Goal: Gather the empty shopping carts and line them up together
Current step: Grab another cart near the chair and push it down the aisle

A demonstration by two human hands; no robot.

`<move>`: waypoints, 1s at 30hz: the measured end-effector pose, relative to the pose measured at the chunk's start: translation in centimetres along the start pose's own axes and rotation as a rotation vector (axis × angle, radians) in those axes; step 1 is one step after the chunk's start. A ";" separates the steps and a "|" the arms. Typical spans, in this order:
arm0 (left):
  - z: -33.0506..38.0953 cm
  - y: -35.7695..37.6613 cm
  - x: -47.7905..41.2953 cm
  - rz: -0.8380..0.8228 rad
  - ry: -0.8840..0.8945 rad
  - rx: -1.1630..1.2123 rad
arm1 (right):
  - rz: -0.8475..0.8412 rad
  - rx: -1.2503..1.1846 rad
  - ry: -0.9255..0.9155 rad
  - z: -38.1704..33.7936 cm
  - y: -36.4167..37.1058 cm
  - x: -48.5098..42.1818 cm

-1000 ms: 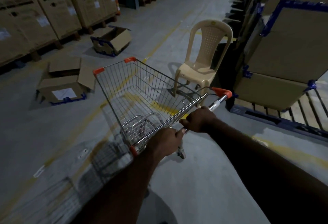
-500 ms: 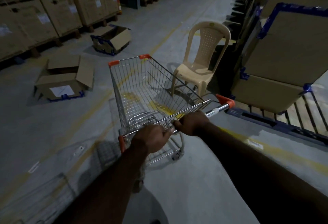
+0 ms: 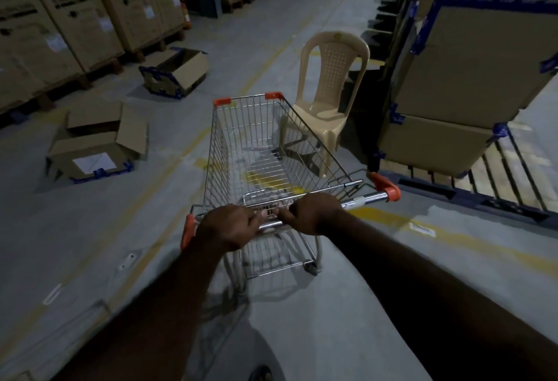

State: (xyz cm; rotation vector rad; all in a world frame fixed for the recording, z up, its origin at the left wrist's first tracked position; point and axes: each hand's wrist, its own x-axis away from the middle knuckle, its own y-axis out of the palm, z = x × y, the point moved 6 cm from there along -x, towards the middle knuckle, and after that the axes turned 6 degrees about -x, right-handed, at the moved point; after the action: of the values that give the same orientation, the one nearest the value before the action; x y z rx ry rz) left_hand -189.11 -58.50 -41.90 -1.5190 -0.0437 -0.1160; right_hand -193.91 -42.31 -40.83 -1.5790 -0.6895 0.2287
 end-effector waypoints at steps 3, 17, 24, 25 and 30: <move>1.1 0.1 0.4 -0.005 -0.074 -0.002 | -0.028 0.003 -0.023 0.6 -0.3 1.7; 10.0 1.6 1.3 0.046 0.065 0.004 | -0.001 -0.057 0.004 7.9 1.0 9.8; 14.9 1.2 1.4 0.040 0.232 0.025 | 0.050 -0.136 0.110 11.4 2.2 14.5; 15.7 1.3 1.2 0.021 0.241 0.028 | 0.050 -0.123 0.131 11.9 2.4 15.2; 19.4 2.0 0.3 -0.014 0.294 -0.038 | 0.066 -0.101 0.227 14.0 3.4 18.1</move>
State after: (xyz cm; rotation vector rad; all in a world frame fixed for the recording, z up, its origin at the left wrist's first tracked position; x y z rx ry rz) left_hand -187.71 -39.09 -42.87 -1.5260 0.1839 -0.3513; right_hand -185.90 -20.62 -41.61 -1.6952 -0.4792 0.0622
